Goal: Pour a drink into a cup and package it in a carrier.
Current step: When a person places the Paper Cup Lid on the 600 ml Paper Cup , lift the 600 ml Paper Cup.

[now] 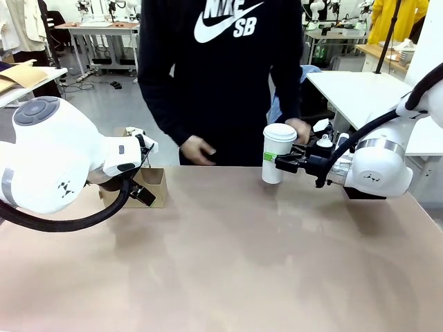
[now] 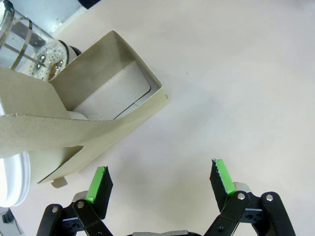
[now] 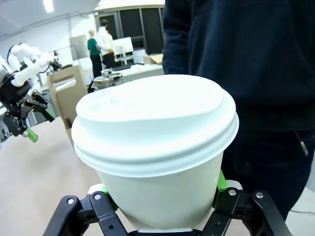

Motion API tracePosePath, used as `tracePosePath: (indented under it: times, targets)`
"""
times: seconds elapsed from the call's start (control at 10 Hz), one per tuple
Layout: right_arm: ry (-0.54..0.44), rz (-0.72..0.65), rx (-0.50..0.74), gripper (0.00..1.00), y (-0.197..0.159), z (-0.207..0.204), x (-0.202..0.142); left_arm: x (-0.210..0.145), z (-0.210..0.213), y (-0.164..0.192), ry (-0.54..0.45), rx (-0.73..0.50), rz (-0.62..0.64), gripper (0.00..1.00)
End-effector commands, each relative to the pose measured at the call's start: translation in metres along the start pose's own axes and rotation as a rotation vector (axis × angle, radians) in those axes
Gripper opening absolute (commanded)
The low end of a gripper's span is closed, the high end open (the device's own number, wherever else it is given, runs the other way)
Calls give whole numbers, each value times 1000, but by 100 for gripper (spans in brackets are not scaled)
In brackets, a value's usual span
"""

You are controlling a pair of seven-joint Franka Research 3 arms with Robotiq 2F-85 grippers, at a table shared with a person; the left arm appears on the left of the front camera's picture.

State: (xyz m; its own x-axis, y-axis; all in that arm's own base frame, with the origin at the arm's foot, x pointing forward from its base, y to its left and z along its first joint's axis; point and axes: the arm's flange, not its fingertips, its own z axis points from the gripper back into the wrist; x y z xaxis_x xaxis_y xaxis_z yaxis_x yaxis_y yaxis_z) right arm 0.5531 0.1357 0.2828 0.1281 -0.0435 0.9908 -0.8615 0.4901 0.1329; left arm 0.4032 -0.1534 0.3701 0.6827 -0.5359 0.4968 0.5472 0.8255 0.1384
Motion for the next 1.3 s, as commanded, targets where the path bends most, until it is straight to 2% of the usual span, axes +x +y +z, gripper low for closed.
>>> tracePosePath:
  times: [0.0,0.8,1.2]
  targets:
    - [-9,4,-4,81,1,-3,7,0,0,1,-1,-1,3,100]
    - [0,0,0,81,0,0,0,0,0,1,-1,-1,3,100]
    - [13,20,62,81,-16,44,104,0,0,1,-1,-1,3,100]
